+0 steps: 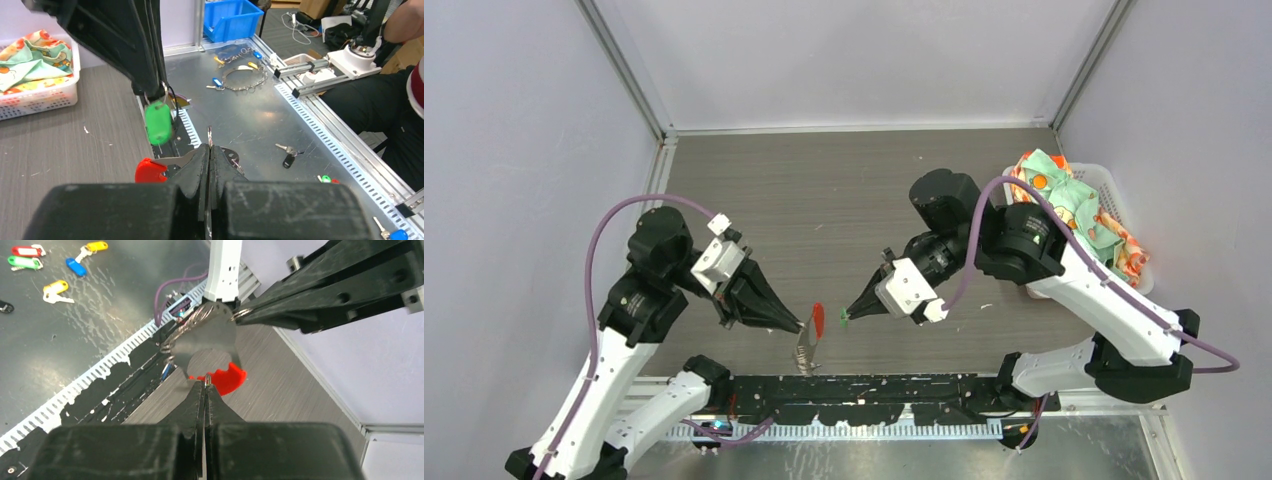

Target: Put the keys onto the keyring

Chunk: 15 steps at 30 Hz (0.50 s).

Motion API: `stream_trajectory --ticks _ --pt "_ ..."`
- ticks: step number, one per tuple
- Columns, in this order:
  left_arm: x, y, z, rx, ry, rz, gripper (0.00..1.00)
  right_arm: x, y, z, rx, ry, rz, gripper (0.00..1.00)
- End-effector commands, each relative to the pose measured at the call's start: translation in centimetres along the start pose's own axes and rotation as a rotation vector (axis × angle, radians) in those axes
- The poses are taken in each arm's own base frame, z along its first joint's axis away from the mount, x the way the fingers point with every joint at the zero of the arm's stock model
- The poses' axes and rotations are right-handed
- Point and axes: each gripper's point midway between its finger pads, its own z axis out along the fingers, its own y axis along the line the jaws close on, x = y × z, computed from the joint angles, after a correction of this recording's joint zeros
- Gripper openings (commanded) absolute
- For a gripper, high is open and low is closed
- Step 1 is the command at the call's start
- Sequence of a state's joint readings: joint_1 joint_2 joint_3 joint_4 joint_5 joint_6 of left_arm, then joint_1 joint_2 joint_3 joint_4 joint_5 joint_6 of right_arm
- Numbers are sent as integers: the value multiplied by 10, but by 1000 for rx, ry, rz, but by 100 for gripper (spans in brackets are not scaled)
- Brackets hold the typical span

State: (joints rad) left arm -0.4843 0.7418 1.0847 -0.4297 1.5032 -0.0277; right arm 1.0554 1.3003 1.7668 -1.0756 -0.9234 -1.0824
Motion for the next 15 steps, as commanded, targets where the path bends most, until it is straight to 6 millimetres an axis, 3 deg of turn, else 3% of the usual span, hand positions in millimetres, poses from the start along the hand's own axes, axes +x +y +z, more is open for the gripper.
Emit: stream_trajectory --ticks 1,4,15 --pt "-18 -9 0 45 -3 16 0 5 -11 -5 131 28 -52 1" --pt "-22 -5 0 62 -1 -17 0 10 -16 -6 201 52 -80 1" --pt "-25 -7 2 137 8 -99 0 -13 -26 22 268 -49 -146 1"
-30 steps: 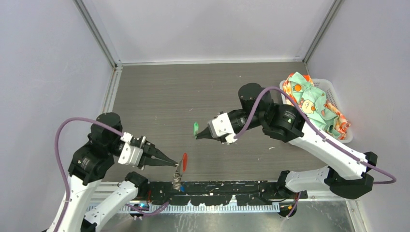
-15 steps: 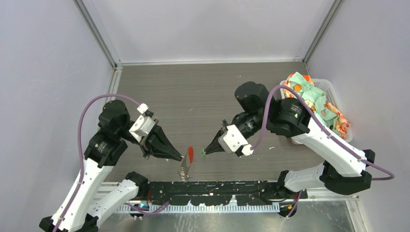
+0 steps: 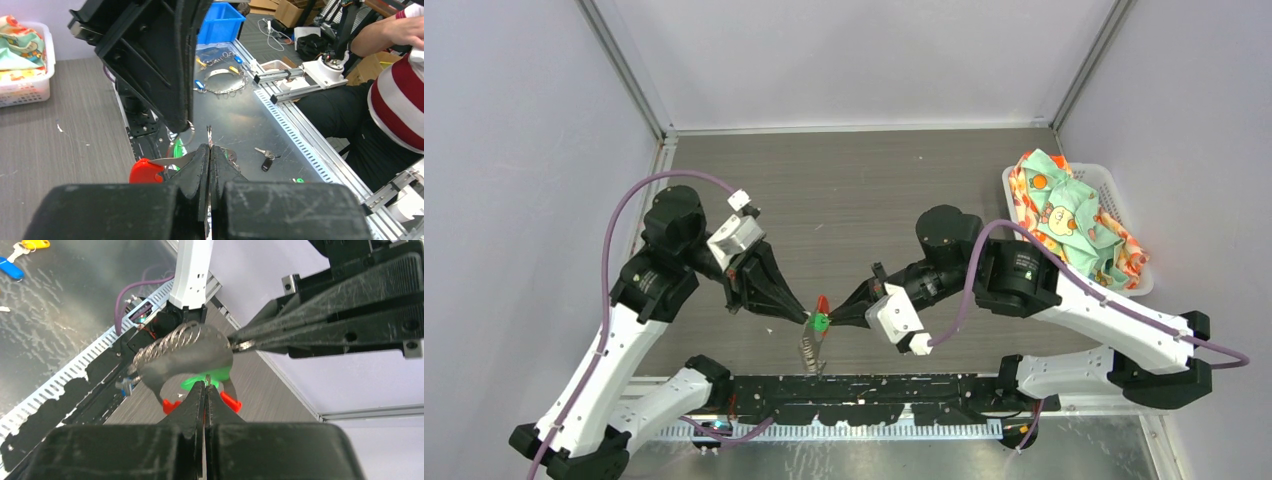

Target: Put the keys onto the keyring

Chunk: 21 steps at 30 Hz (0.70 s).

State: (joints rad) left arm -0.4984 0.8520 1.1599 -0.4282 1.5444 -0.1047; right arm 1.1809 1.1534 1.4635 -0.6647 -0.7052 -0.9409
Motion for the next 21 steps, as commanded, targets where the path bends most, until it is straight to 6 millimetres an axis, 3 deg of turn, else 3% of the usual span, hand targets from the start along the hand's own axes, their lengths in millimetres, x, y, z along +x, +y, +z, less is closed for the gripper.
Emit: stream_trajectory --ticks 1,21 --pt "-11 -20 -1 88 10 7 0 -23 -21 3 104 -71 -60 1" --pt "-8 -29 -2 125 20 -20 0 -35 -25 1 139 -74 -107 1"
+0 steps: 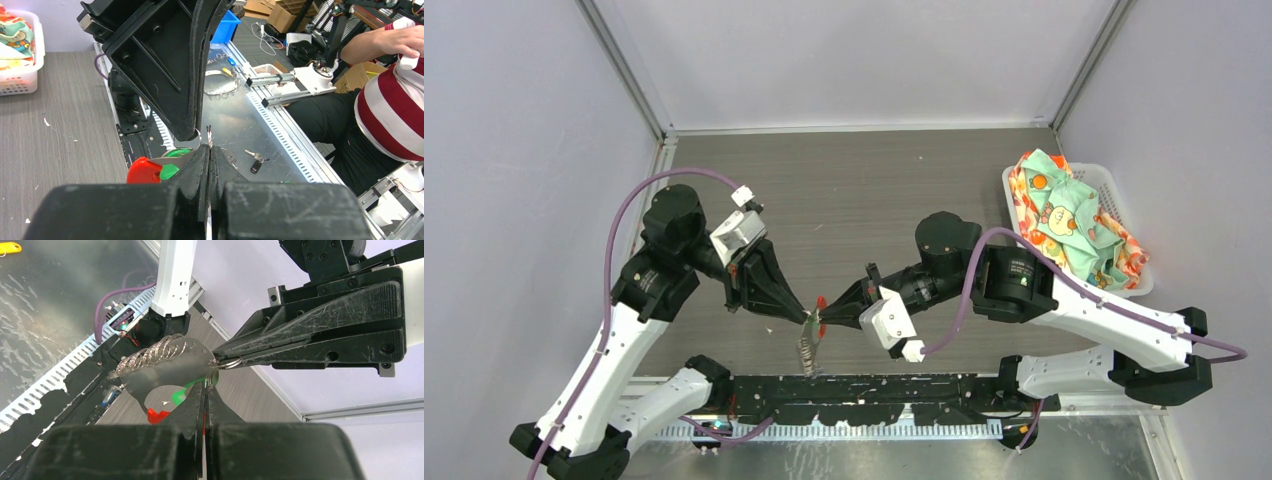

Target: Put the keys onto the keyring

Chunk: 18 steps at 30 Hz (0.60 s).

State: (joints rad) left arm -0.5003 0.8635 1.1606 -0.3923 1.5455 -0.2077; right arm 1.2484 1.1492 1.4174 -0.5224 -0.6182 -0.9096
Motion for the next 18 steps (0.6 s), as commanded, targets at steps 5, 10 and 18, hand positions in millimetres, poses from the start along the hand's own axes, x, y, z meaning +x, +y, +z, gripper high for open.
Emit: stream_trajectory --ticks 5,10,18 --pt "-3 -28 -2 117 24 62 0 -30 -20 -13 90 -64 -70 1" --pt "-3 -28 -2 114 23 65 0 -34 -20 -14 96 -76 -74 1" --pt "-4 -27 -2 108 22 71 0 -34 -16 -10 70 -72 -76 1"
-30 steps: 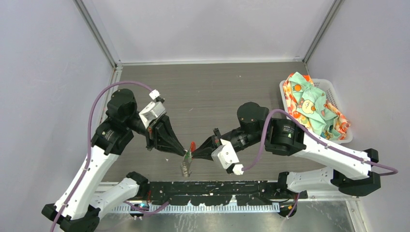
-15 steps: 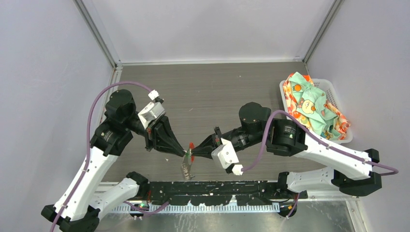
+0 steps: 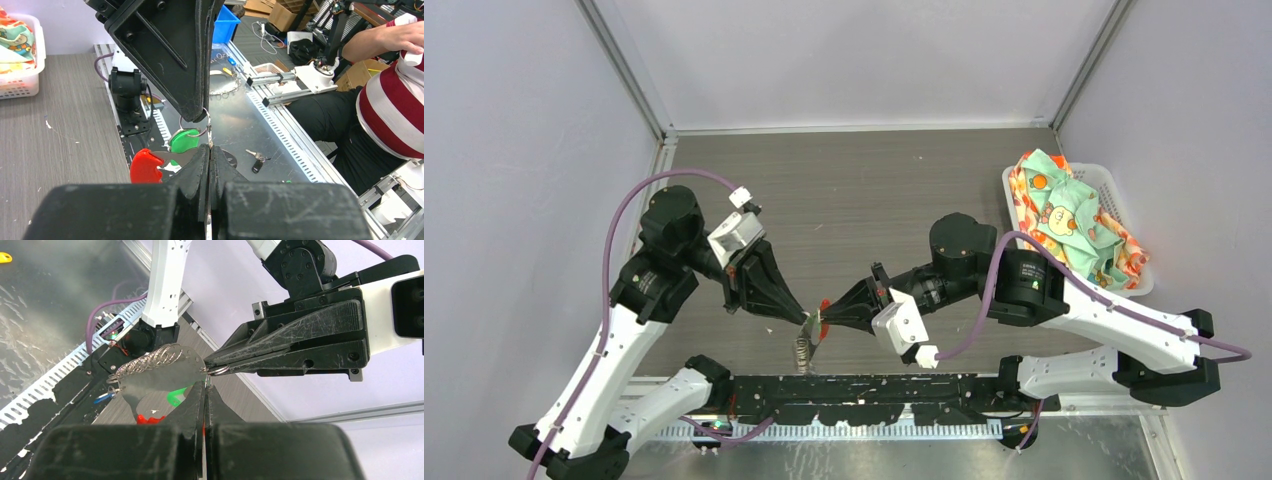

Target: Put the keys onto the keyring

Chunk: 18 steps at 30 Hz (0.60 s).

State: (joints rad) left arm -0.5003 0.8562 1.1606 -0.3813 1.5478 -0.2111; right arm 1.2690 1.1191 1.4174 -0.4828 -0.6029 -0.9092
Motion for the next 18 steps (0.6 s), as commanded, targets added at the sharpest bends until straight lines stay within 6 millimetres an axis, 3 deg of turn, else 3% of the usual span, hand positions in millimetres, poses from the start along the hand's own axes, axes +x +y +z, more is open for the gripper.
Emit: stream_trajectory --ticks 1,18 --pt "-3 -25 -2 108 22 59 0 -16 -11 -3 31 -33 -34 1" --pt "-3 -25 -2 113 23 60 0 -18 -19 2 85 -61 -36 1"
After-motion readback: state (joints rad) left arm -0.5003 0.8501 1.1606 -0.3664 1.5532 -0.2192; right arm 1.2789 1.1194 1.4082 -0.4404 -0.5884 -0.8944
